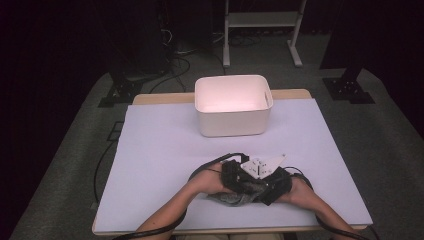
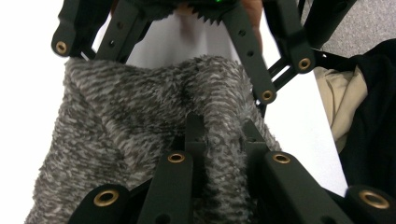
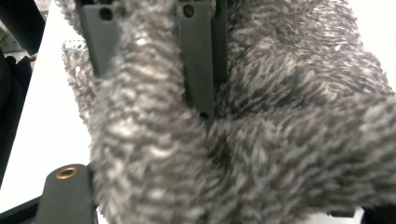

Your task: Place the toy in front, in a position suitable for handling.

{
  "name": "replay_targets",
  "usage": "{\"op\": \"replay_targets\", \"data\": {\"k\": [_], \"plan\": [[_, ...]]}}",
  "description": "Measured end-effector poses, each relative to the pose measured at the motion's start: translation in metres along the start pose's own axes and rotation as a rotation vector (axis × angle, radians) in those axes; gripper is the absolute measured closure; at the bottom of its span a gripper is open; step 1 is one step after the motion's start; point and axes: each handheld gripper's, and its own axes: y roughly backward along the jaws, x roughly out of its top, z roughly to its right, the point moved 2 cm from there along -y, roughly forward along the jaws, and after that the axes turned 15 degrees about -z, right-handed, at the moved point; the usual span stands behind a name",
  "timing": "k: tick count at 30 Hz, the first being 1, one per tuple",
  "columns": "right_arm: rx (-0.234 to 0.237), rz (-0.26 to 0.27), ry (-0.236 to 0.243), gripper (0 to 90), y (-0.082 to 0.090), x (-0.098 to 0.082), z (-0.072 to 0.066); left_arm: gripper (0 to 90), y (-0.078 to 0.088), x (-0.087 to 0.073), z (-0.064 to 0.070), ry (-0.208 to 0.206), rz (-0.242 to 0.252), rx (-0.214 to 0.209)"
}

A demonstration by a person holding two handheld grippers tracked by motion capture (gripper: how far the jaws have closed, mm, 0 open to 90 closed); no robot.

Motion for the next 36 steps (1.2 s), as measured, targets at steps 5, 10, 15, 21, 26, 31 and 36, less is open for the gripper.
{"op": "replay_targets", "data": {"k": [5,10,15,21,26,31,36], "plan": [[-0.009,0.000,-0.005,21.6,0.000,0.000,-0.002,78.8,0.005,-0.007,0.004,0.011,-0.022,0.025],[-0.018,0.001,0.002,21.7,0.000,0.000,-0.002,78.8,0.020,-0.030,0.008,0.043,-0.010,0.061],[-0.009,0.006,0.000,21.3,0.000,0.000,-0.001,78.8,0.040,-0.071,0.007,0.127,-0.031,0.108],[-0.005,0.000,-0.005,19.8,0.001,-0.001,0.000,78.8,0.055,-0.101,0.009,0.187,-0.040,0.141],[0.012,0.001,-0.035,20.1,0.010,-0.012,0.001,78.8,0.060,-0.115,0.011,0.218,-0.041,0.144],[0.017,0.001,-0.038,25.5,0.014,-0.020,0.001,78.8,0.057,-0.107,0.009,0.208,-0.027,0.131],[0.007,0.002,-0.034,26.2,0.013,-0.016,-0.001,78.8,0.050,-0.086,0.011,0.146,-0.005,0.111]]}}
